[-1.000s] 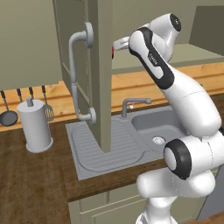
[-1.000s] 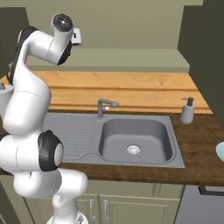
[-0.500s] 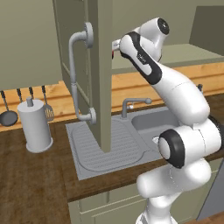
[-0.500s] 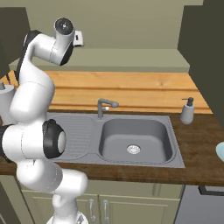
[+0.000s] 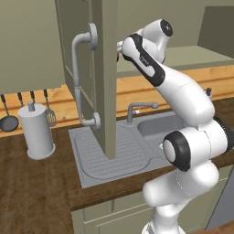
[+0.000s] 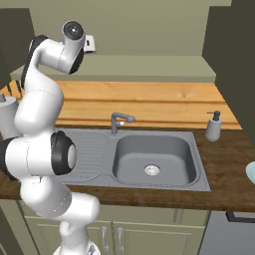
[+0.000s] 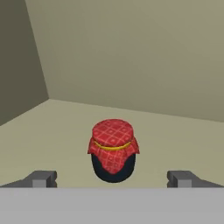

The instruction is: From the different types of pastries on the counter, select a croissant and place it on the cutting board. Then retrieve a jar of jam from the cabinet and place it alongside the croissant on the cutting board.

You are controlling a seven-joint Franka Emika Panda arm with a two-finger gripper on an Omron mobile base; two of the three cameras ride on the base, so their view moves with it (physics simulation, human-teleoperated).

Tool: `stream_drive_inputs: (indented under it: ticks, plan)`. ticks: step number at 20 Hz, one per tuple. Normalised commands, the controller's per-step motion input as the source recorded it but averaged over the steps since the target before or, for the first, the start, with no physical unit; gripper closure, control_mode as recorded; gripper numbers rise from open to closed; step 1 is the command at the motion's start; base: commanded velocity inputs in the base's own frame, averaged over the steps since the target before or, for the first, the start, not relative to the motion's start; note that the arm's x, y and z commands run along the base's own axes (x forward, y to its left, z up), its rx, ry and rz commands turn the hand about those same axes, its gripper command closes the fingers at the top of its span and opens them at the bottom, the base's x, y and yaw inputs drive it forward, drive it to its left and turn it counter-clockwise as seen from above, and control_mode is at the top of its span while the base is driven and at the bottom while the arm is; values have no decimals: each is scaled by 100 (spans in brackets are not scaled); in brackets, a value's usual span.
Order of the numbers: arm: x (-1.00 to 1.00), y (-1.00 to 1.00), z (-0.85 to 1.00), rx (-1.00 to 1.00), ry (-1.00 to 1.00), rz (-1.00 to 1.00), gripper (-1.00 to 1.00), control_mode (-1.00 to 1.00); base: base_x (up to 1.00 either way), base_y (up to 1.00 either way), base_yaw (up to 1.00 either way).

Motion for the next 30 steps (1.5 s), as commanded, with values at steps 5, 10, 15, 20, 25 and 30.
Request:
stream_drive_inputs:
  ticks: [5,10,15,20,25,30]
  plan:
    - [45,15,-14,-3,0,-3,-100,-100,0,0,0]
    - [6,12,-4,0,1,0,-100,-100,0,0,0]
    - [18,7,-11,0,0,0,-100,-100,0,0,0]
    - [36,9,-17,0,0,0,-100,-100,0,0,0]
    - [38,3,-16,0,0,0,-100,-100,0,0,0]
    - [21,2,-15,0,0,0,100,-100,0,0,0]
